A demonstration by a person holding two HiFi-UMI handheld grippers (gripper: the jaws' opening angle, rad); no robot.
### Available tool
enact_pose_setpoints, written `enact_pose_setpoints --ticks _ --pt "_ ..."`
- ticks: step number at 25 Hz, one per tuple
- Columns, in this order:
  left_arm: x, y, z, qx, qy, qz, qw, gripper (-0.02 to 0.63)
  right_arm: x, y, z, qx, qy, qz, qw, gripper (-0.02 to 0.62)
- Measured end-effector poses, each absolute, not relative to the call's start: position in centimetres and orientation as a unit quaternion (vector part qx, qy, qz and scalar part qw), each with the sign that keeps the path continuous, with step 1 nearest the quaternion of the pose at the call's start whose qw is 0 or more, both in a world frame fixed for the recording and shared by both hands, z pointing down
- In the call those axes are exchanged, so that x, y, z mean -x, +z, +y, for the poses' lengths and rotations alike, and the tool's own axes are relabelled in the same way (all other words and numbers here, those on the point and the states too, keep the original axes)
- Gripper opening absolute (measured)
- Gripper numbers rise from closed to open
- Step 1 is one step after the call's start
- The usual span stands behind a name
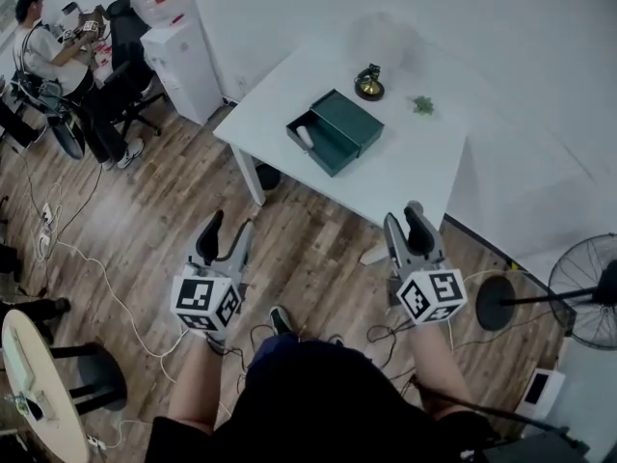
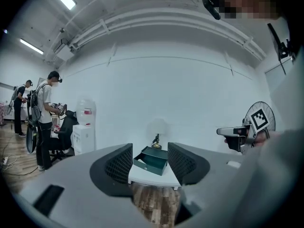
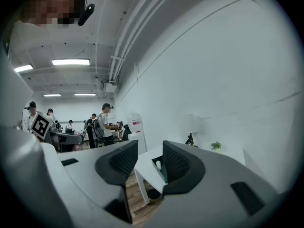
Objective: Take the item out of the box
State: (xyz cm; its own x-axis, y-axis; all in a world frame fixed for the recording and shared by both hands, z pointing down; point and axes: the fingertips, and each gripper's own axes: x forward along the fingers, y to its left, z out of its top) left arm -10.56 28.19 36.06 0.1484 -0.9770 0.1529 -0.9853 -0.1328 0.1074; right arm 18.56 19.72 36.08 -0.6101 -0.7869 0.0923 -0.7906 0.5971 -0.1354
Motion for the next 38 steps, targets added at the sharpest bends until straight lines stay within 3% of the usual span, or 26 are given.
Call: enact_pose_setpoints --ticks 11,26,38 --pt "19.3 40.6 19.5 -0.781 0.057 -0.611 0.113 0.221 -11.3 38.0 14.0 -0.475 0.104 -0.873 0.045 0.158" --pt "15.3 40.4 2.8 -0.817 0.178 -0.547 0.046 0.19 -10.1 42.2 -3.0 -0.411 0.134 -0.901 0.031 0.147" --pt "10.1 44.1 -8.6 -0.84 0.323 -0.435 -0.01 0.19 -15.0 42.2 -10.8 -0.434 0.129 -0.891 0.019 0.123"
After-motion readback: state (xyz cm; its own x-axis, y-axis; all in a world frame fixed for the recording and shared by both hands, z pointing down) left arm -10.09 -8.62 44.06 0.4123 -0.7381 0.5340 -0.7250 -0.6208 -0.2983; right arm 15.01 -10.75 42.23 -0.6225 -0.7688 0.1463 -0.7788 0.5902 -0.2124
